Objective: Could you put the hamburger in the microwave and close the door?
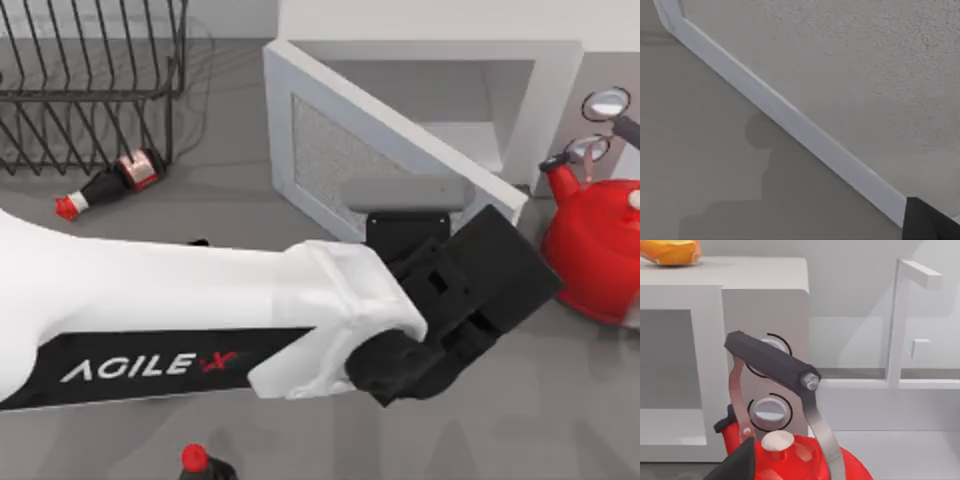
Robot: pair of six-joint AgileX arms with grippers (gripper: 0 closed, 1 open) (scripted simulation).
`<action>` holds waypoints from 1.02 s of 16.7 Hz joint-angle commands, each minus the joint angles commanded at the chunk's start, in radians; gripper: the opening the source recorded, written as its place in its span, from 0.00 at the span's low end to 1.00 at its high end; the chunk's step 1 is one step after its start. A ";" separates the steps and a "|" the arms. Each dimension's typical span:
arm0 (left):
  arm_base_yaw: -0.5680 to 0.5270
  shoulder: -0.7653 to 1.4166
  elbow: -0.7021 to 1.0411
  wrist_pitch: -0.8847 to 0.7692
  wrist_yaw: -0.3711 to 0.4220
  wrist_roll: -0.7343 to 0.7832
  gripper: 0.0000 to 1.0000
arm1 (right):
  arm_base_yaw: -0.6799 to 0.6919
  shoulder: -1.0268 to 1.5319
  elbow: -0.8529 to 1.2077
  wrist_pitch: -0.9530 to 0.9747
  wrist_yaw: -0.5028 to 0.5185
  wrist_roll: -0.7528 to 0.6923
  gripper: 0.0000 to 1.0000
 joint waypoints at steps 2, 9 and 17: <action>-0.005 0.011 0.015 -0.007 -0.002 -0.004 0.00 | 0.000 0.000 0.000 0.000 0.000 0.000 1.00; -0.081 0.196 0.294 -0.130 -0.048 -0.058 0.00 | 0.000 0.000 0.000 0.000 0.000 0.000 1.00; -0.109 0.340 0.502 -0.240 -0.056 -0.118 0.00 | 0.000 0.000 0.000 0.000 0.000 0.000 1.00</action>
